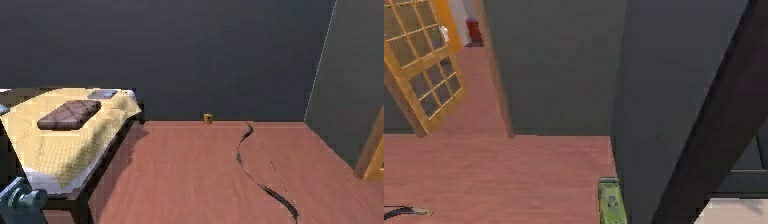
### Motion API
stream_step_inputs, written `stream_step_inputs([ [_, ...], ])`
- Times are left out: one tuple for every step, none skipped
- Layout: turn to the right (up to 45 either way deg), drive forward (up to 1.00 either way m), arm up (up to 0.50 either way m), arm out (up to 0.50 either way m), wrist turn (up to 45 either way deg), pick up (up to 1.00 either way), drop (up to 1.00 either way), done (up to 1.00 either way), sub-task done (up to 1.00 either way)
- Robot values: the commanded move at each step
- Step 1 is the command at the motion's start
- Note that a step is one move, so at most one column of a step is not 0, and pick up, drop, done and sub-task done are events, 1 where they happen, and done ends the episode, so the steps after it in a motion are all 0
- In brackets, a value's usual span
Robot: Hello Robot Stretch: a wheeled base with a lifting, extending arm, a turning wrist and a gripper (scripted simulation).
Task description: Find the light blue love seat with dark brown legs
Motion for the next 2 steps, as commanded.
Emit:
stream_step_inputs([
  [45.0, 0.0, 0.0, 0.0, 0.0, 0.0, 0.0, 0.0, 0.0],
  [12.0, 0.0, 0.0, 0.0, 0.0, 0.0, 0.0, 0.0, 0.0],
])
